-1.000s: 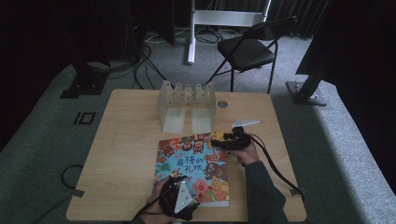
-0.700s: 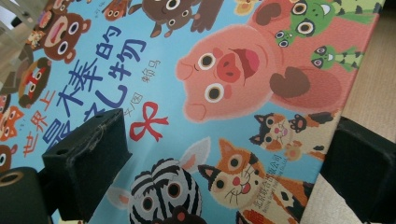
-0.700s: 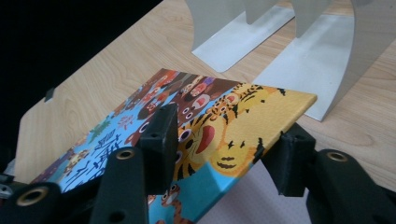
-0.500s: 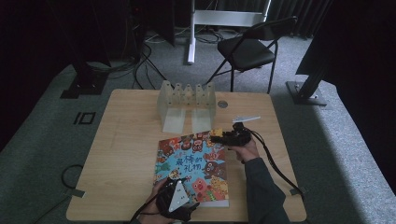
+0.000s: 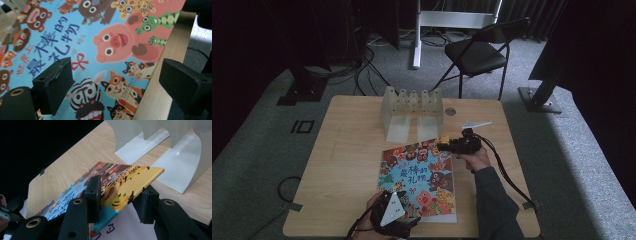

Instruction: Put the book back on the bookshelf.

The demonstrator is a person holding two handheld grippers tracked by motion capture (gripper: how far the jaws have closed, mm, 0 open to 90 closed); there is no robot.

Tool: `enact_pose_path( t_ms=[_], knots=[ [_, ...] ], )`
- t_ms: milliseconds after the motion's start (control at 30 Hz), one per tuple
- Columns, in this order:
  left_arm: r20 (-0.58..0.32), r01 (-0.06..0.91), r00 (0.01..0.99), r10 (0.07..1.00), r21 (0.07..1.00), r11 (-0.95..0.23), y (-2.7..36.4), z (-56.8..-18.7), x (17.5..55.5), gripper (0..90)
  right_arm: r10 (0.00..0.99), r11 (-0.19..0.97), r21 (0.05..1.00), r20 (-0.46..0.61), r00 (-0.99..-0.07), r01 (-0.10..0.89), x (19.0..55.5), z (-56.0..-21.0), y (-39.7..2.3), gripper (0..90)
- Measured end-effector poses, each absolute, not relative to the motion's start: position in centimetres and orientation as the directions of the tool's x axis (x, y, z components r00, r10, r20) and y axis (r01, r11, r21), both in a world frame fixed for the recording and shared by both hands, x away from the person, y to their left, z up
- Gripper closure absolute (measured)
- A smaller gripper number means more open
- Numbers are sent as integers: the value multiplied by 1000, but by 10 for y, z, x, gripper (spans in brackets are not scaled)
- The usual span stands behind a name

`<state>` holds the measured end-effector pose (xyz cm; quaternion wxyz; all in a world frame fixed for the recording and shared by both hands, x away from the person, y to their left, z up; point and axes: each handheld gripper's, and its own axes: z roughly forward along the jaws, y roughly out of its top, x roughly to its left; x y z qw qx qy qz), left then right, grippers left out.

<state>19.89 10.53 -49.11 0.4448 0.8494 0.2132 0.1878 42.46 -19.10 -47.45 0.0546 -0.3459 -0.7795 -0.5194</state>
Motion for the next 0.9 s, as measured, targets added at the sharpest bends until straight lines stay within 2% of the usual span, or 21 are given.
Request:
enact_pose_path(
  t_ms=[367, 733, 900],
  knots=[
    [107, 236, 792, 601, 854, -463, 130, -481, 216, 122, 485, 233, 792, 408, -773, 565, 420, -468, -189, 610],
    [-16, 342, 740, 673, 870, -356, 166, -483, 251, 121, 490, 229, 823, 365, -792, 521, 411, -455, -186, 628],
    [-23, 370, 717, 696, 860, -352, 173, -489, 263, 121, 493, 215, 839, 349, -797, 500, 405, -447, -184, 646]
  ],
)
